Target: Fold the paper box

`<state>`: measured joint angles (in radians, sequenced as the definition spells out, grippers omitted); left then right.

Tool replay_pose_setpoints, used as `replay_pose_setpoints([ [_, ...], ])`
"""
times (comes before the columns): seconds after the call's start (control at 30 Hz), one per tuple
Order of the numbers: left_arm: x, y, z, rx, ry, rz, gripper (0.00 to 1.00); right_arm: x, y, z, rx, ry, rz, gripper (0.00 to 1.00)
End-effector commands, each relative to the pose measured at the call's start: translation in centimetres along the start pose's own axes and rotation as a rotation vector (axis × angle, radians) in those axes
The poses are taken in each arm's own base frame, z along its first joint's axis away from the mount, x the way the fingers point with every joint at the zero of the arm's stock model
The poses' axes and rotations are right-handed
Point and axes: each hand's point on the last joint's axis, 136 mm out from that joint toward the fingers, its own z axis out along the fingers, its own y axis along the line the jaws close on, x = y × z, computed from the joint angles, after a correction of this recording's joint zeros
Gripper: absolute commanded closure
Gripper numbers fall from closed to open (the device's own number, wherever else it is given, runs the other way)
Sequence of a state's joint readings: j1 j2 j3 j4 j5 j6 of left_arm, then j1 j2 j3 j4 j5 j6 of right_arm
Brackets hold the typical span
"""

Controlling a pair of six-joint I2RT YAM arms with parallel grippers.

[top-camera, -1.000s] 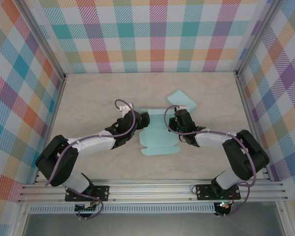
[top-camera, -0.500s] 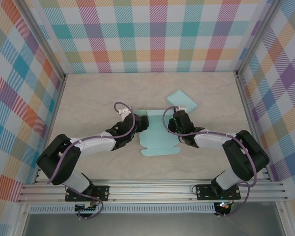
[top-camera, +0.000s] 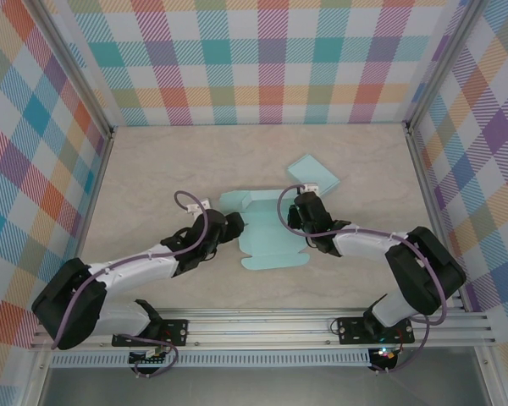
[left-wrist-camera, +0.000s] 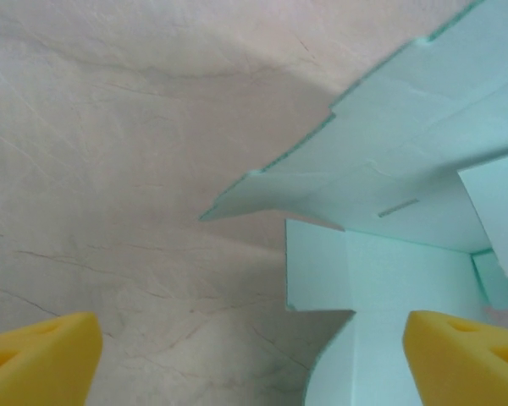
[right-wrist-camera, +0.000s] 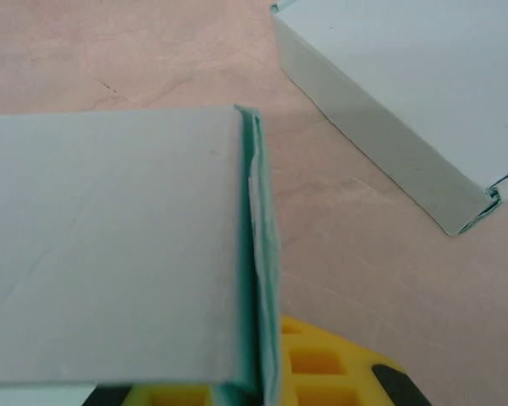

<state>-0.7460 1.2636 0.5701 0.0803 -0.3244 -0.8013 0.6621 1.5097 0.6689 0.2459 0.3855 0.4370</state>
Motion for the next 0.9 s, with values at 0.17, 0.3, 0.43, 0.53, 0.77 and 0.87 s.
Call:
replay_pose_setpoints([
  [0.17, 1.0, -2.6, -0.4, 0.138, 0.063, -0.031, 0.17, -1.2, 0.6, -0.9, -0.01, -0.042, -0.01, 1.0],
  [0.3, 1.1, -2.5, 0.8, 0.112, 0.078, -0.034, 0.23, -1.5, 0.8, -1.2, -0.019, -0.053, -0.016, 1.0],
  [0.43, 1.5, -2.3, 1.9, 0.094, 0.092, -0.058, 0.23, -1.6, 1.0, -1.4, -0.026, -0.058, -0.019, 1.0],
  [0.53, 1.7, -2.9, 2.6, 0.112, 0.102, -0.063, 0.27, -1.5, 1.1, -1.5, -0.027, -0.055, -0.024, 1.0],
  [0.77, 0.8, -4.2, 3.0, 0.14, 0.08, -0.045, 0.43, -0.8, 1.1, -1.3, -0.026, -0.042, -0.028, 1.0],
  [0.87, 0.0, -4.7, 2.6, 0.151, 0.054, -0.028, 0.48, -0.4, 1.1, -1.0, -0.021, -0.032, -0.034, 1.0],
])
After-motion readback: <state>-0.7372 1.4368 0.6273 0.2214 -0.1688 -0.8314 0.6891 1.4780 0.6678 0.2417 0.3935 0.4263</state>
